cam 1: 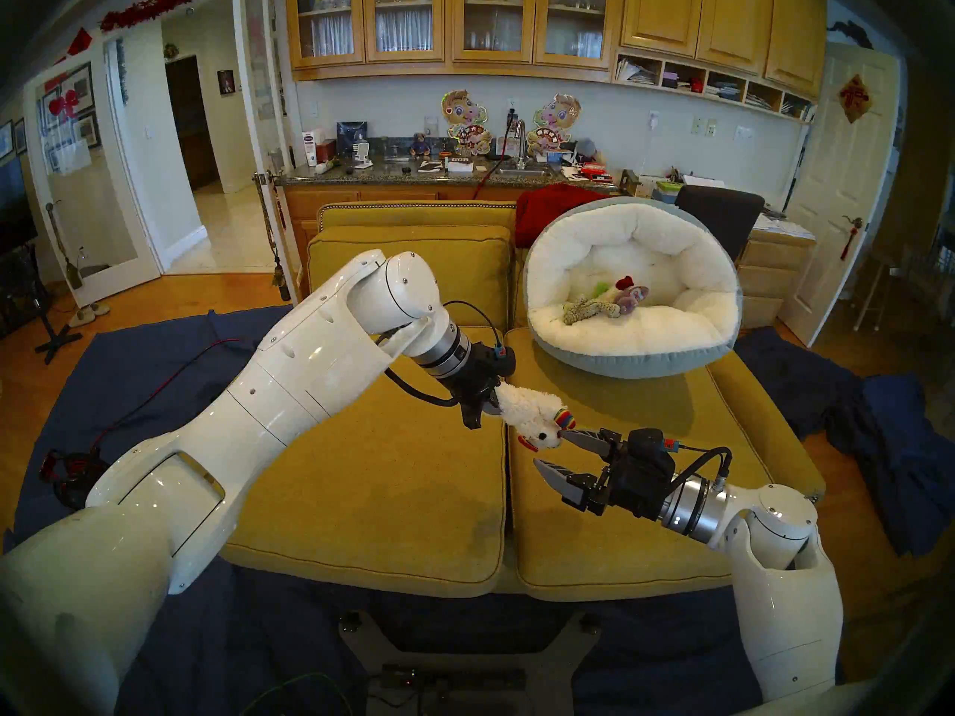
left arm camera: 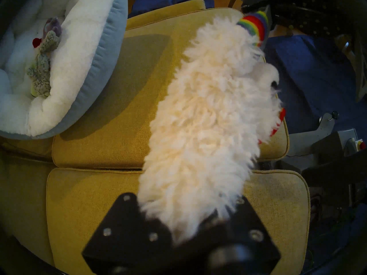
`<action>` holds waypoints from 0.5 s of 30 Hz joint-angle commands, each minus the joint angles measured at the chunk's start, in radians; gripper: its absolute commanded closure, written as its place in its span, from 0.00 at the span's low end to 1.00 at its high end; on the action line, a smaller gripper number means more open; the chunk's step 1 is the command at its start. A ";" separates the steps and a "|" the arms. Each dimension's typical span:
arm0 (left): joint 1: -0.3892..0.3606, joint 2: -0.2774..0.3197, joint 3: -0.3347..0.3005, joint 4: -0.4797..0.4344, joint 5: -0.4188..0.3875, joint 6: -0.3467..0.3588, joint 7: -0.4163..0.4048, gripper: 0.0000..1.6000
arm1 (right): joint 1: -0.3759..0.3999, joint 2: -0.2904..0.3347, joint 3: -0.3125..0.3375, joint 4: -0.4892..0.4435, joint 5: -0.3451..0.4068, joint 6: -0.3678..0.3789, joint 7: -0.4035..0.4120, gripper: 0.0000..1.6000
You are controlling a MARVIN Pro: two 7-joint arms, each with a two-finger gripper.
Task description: Put toys into dog bed
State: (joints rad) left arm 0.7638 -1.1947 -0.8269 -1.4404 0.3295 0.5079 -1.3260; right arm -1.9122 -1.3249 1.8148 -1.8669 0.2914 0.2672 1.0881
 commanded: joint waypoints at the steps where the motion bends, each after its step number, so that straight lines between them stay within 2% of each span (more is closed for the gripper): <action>1: -0.029 -0.003 -0.008 -0.025 -0.006 -0.009 -0.014 1.00 | 0.024 -0.001 0.009 -0.026 -0.009 -0.027 -0.014 0.00; 10: -0.031 0.006 -0.015 0.010 -0.001 -0.027 -0.009 1.00 | 0.006 0.008 0.067 -0.072 0.017 -0.002 0.000 0.00; 15: -0.032 0.005 -0.018 0.017 0.000 -0.031 -0.010 1.00 | 0.006 0.009 0.078 -0.077 0.015 -0.001 0.000 0.00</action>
State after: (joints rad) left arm 0.7663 -1.1897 -0.8258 -1.4263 0.3289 0.4847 -1.3400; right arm -1.9137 -1.3231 1.8671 -1.8985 0.2872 0.2585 1.0824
